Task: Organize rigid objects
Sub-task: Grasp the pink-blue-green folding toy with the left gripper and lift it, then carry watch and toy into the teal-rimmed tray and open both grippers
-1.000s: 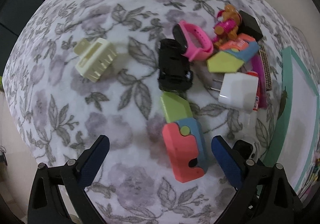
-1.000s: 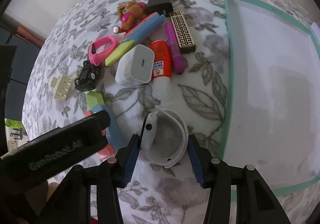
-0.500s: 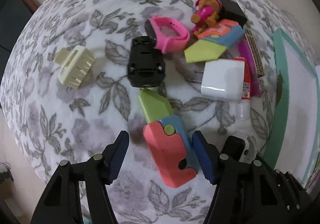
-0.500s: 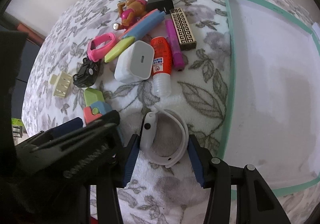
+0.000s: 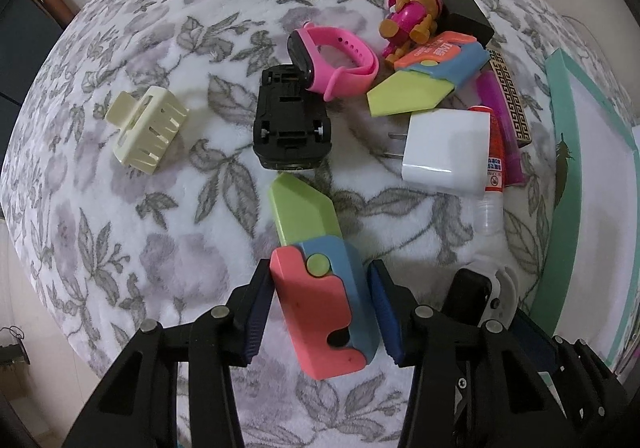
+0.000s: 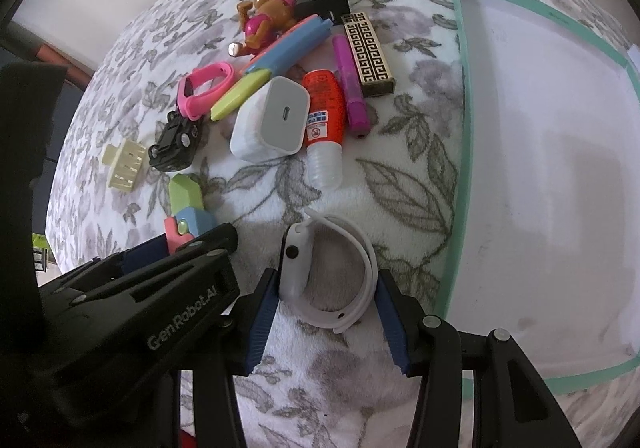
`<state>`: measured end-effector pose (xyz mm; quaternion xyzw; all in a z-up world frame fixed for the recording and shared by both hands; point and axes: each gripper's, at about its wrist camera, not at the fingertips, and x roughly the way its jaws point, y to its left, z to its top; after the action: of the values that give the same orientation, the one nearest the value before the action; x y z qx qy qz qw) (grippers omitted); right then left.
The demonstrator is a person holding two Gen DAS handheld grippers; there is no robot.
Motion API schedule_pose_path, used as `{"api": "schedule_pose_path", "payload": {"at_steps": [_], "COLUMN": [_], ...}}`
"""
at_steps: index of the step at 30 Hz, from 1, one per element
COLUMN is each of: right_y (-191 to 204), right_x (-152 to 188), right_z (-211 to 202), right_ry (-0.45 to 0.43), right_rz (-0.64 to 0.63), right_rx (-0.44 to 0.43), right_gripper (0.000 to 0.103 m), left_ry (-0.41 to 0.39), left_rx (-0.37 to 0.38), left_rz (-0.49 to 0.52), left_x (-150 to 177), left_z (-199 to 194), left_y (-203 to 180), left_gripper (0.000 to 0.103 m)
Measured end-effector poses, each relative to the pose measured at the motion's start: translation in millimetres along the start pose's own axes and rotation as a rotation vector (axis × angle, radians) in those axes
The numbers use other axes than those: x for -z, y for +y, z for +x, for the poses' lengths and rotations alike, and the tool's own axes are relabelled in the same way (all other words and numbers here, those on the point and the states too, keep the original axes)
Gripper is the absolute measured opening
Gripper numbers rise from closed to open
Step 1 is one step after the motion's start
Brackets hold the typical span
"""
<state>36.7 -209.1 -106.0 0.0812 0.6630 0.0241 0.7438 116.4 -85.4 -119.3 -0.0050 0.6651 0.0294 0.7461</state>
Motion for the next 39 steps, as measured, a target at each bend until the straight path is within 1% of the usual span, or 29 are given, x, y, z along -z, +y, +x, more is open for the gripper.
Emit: {"api": "schedule_pose_path", "payload": {"at_steps": [5,6,8,9,11,13,14,15,17,18,19,21,23,25,26,27,29,31,39], "right_y": [4.7,5.6,5.4,5.4,5.2,4.9,5.6,6.7,10.1,12.5,14.5,14.3,14.1,13.6,12.1,10.1,5.2,-0.2,2.8], "right_x": [0.0,-0.4,-2.0,-2.7,-4.5,-6.9,-7.5,-8.1,-10.1,-11.1,-12.8,-15.2,-17.5,-19.7,-21.0,-22.8,-23.9,-19.4,-16.9], "right_z": [-4.9,-6.1,-8.9,-9.8,-10.7,-13.4,-15.3,-18.2,-24.2,-27.5,-31.1,-36.7,-41.9,-44.2,-44.5,-44.4,-43.1,-43.5,-43.3], "right_ry": [-0.012,-0.015,-0.016,-0.020,-0.027,-0.035,-0.042,-0.053,-0.078,-0.093,-0.110,-0.134,-0.162,-0.178,-0.183,-0.183,-0.181,-0.180,-0.179], "right_rz": [-0.015,-0.017,-0.008,-0.006,-0.004,0.010,0.015,0.016,0.012,0.011,0.010,0.017,0.031,0.041,0.049,0.056,0.069,0.074,0.069], "right_rx": [0.016,0.011,0.000,0.003,0.016,-0.001,-0.008,-0.012,-0.013,-0.013,-0.014,-0.028,-0.028,-0.017,-0.018,-0.019,-0.021,-0.018,-0.014], "right_gripper": [0.051,0.051,0.051,0.051,0.051,0.051,0.051,0.051,0.051,0.051,0.051,0.051,0.051,0.051,0.051,0.051,0.051,0.051,0.051], "left_ry": [-0.018,-0.021,-0.036,-0.043,-0.057,-0.076,-0.090,-0.101,-0.131,-0.149,-0.162,-0.185,-0.202,-0.213,-0.219,-0.222,-0.218,-0.210,-0.228], "left_rx": [-0.002,0.002,0.002,0.003,0.006,0.018,0.026,0.031,0.031,0.033,0.038,0.053,0.069,0.073,0.071,0.069,0.067,0.073,0.077], "left_rz": [-0.011,-0.016,-0.039,-0.047,-0.066,-0.082,-0.090,-0.094,-0.093,-0.094,-0.094,-0.097,-0.097,-0.091,-0.088,-0.085,-0.081,-0.089,-0.098], "left_x": [2.1,5.5,4.0,3.4,2.5,2.6,1.7,0.2,0.1,-1.4,2.8,5.0,11.4,11.9,11.8,13.0,13.8,12.1,11.8], "left_z": [-5.5,-8.2,-12.6,-15.9,-21.8,-29.5,-33.4,-39.5,-53.6,-65.8,-75.7,-82.2,-83.4,-79.2,-84.7,-77.3,-78.0,-74.5,-78.1], "left_y": [2.7,14.7,12.1,19.9,21.5,23.6,22.0,33.2,40.1,50.1,50.7,55.4,58.7,63.3,62.6,57.0,55.2,60.0,65.5], "left_gripper": [0.049,0.049,0.049,0.049,0.049,0.049,0.049,0.049,0.049,0.048,0.047,0.045,0.044,0.039,0.039,0.039,0.039,0.039,0.039]}}
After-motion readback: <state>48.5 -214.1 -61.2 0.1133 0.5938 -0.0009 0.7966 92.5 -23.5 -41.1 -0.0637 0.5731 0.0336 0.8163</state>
